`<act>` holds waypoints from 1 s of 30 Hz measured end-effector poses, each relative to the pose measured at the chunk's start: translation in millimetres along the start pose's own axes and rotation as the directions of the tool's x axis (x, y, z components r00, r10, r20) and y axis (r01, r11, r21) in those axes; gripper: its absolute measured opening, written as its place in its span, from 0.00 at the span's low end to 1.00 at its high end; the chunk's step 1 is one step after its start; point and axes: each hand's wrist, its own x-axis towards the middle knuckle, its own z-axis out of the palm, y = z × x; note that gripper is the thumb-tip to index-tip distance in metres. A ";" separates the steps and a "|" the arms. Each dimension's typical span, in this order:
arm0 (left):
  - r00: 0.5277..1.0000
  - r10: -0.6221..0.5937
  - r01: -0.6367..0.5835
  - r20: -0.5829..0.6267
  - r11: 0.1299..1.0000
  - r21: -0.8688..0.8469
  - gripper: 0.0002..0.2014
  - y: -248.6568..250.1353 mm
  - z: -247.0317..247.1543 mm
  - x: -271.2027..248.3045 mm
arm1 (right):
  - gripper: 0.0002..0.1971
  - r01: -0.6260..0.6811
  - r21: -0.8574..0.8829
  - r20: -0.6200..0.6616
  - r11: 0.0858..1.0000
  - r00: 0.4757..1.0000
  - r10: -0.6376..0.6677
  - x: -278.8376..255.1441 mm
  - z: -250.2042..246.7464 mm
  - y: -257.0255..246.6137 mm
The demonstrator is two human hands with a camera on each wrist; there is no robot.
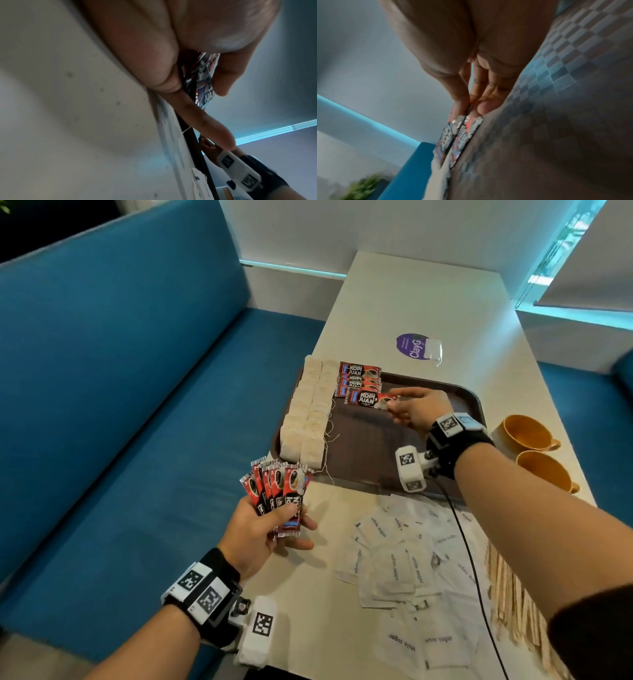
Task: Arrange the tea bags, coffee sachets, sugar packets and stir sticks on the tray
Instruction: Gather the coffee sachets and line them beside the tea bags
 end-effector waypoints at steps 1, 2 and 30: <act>1.000 -0.001 0.001 0.003 1.000 0.010 0.07 0.0 -0.2 0.0 | 0.12 -0.021 -0.017 -0.014 1.000 1.000 0.021 8.6 0.6 1.1; 1.000 0.000 0.000 0.003 1.000 0.018 0.07 0.2 -0.5 -0.6 | 0.12 -0.041 -0.029 -0.019 0.999 0.999 0.041 15.8 1.9 2.1; 1.000 -0.002 0.002 0.028 1.000 0.011 0.09 -0.4 -2.0 1.9 | 0.17 -0.114 -0.383 -0.086 0.917 0.992 0.087 62.1 30.7 -8.3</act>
